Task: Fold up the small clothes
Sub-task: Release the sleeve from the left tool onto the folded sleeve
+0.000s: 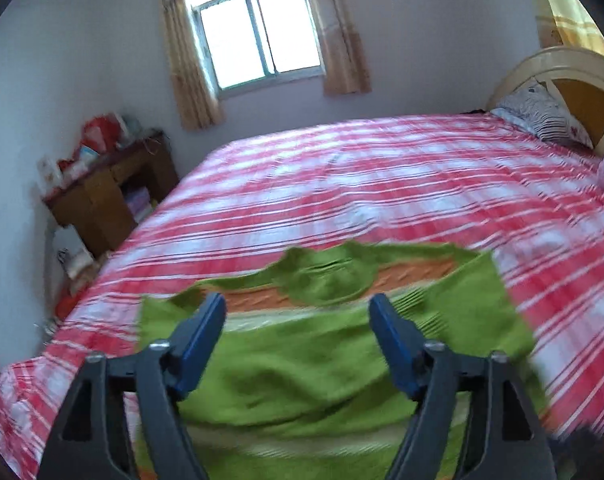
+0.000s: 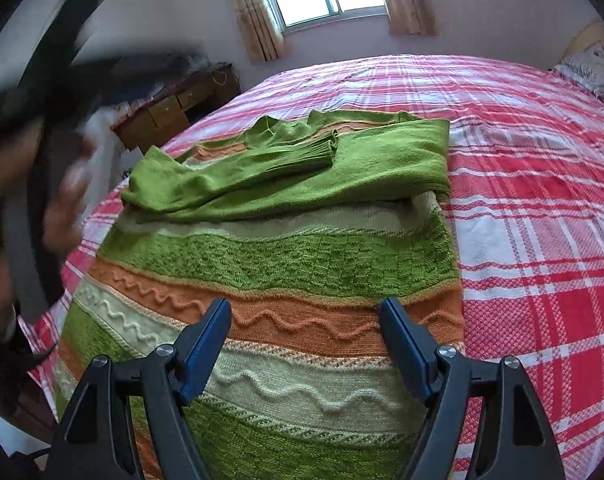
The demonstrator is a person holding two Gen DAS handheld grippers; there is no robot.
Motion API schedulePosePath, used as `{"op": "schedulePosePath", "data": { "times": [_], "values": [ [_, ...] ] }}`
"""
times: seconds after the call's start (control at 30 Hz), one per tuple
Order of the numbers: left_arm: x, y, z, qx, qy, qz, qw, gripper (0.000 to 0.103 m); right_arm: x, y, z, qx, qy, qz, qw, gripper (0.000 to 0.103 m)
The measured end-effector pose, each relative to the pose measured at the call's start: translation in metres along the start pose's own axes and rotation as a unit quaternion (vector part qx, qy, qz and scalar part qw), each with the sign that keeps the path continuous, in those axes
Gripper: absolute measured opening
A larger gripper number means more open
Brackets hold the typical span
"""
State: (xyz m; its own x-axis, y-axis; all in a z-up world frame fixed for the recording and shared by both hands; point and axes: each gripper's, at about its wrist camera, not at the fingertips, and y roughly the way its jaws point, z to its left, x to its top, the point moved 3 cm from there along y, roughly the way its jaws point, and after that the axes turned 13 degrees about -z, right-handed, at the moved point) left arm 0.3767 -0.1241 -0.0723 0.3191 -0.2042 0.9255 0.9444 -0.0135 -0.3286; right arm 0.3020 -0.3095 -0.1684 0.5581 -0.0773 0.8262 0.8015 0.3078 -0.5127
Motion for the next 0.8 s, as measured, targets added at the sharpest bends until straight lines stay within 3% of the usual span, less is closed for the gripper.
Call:
{"op": "schedulePosePath", "data": {
  "times": [0.1, 0.23, 0.37, 0.53, 0.57, 0.63, 0.67, 0.7, 0.73, 0.8],
  "values": [
    [-0.03, -0.006, 0.054, 0.052, 0.029, 0.0, 0.9983, 0.096, 0.007, -0.002, 0.0, -0.001, -0.003, 0.011, 1.0, 0.077],
    [-0.068, 0.006, 0.12, 0.126, 0.074, 0.024, 0.9889, 0.096, 0.043, -0.001, 0.0, 0.001, 0.011, 0.003, 1.0, 0.077],
    [-0.093, 0.034, 0.149, 0.118, 0.071, 0.082, 0.987, 0.096, 0.089, 0.033, 0.001, 0.001, 0.029, 0.003, 1.0, 0.077],
    [-0.101, 0.056, 0.162, 0.14, 0.049, 0.096, 0.9843, 0.101, 0.106, 0.11, 0.005, -0.019, 0.03, 0.059, 0.998, 0.073],
    [-0.104, 0.059, 0.165, 0.145, 0.044, 0.1, 0.9834, 0.103, 0.102, 0.127, 0.007, -0.024, 0.02, 0.078, 0.996, 0.068],
    [-0.115, 0.062, 0.173, 0.158, 0.04, 0.111, 0.9804, 0.103, 0.098, 0.143, 0.01, -0.041, 0.002, 0.084, 0.996, 0.034],
    [-0.125, 0.063, 0.174, 0.152, 0.029, 0.123, 0.9802, 0.103, 0.096, 0.145, 0.015, -0.044, -0.02, 0.08, 0.996, 0.027],
    [-0.129, 0.063, 0.177, 0.148, 0.017, 0.131, 0.9801, 0.103, 0.096, 0.143, 0.018, -0.045, -0.031, 0.072, 0.996, 0.009],
    [-0.13, 0.062, 0.18, 0.145, 0.0, 0.133, 0.9805, 0.103, 0.096, 0.138, 0.021, -0.047, -0.04, 0.062, 0.996, 0.001],
    [-0.13, 0.062, 0.182, 0.144, -0.011, 0.135, 0.9803, 0.103, 0.1, 0.121, 0.026, -0.047, -0.056, 0.041, 0.996, 0.001]
  ]
}}
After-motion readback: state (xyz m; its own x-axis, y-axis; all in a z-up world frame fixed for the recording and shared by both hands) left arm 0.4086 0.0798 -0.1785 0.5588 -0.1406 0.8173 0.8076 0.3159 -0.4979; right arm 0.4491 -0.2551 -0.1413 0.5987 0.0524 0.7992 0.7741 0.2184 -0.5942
